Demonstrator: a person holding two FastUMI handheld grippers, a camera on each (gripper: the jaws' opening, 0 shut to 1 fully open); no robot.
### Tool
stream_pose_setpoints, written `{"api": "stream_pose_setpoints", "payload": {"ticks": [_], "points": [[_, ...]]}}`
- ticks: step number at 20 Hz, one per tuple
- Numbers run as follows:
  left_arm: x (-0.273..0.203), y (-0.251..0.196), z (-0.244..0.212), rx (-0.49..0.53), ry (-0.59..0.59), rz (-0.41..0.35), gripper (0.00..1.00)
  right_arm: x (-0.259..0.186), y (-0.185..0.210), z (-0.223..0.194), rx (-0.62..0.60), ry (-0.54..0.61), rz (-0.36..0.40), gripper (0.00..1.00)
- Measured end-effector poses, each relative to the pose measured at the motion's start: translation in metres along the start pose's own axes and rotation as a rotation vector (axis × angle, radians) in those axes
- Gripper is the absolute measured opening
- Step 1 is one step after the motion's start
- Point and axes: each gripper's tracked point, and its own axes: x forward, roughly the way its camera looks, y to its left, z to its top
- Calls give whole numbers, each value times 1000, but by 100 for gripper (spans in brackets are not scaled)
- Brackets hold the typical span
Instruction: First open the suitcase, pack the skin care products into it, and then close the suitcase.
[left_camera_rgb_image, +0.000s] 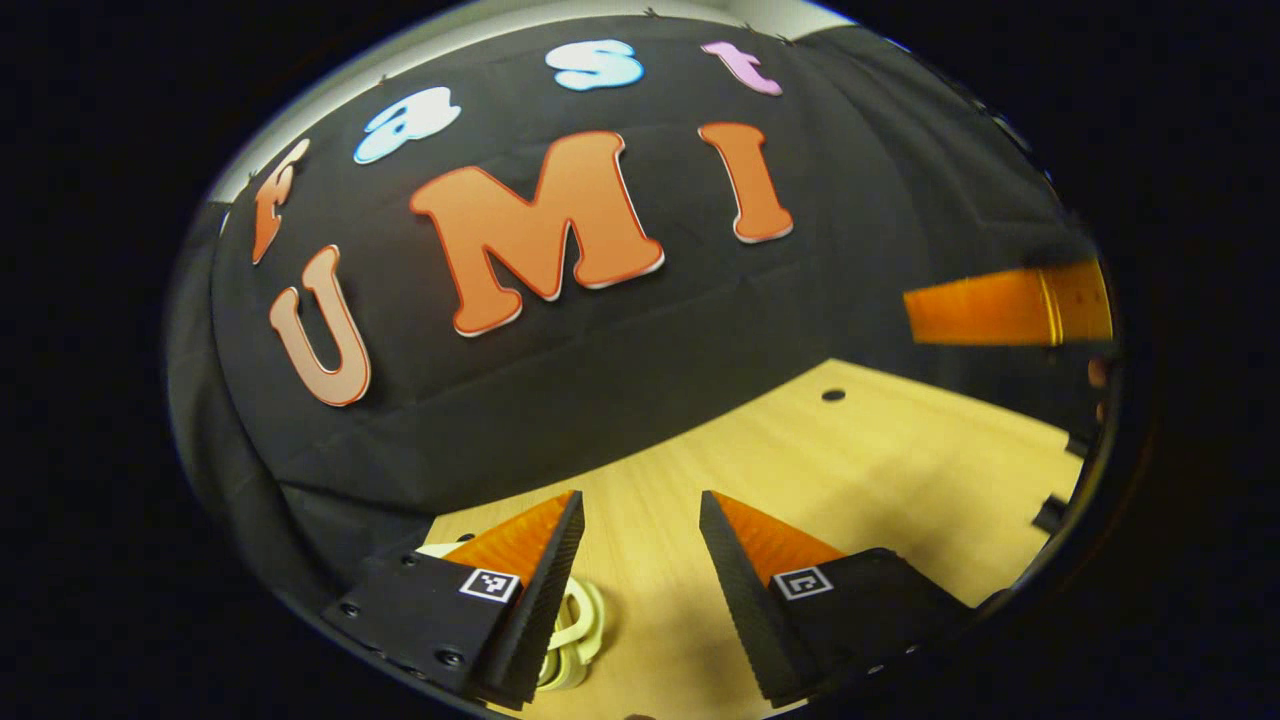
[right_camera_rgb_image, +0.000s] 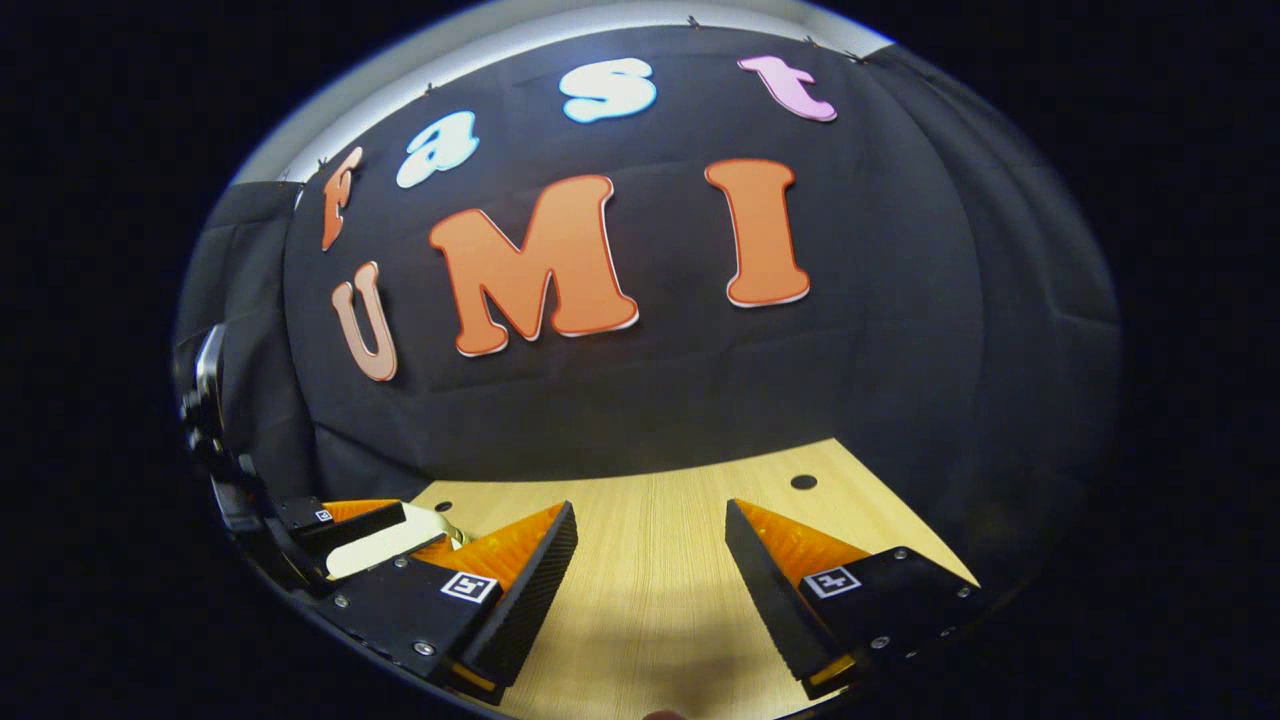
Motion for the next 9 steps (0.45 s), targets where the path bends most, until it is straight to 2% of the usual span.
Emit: {"api": "stream_pose_setpoints", "payload": {"ticks": [2,3,6,7,8,9], "points": [[-12,-2,30,-68,-70,12,86,-4,0,12,-37,-50,-1,95],[-19,-3,46,-92,-111,20,93,-6,-2,15,-60,-67,-4,96],[-33,-3,76,-123,-216,45,94,-16,2,27,-104,-120,-5,95],[-37,-2,83,-143,-243,56,98,-20,4,32,-110,-139,-1,95],[-41,-3,90,-172,-270,57,95,-23,6,36,-112,-156,2,95],[-45,-3,95,-195,-291,61,100,-26,10,40,-113,-174,10,95]]}}
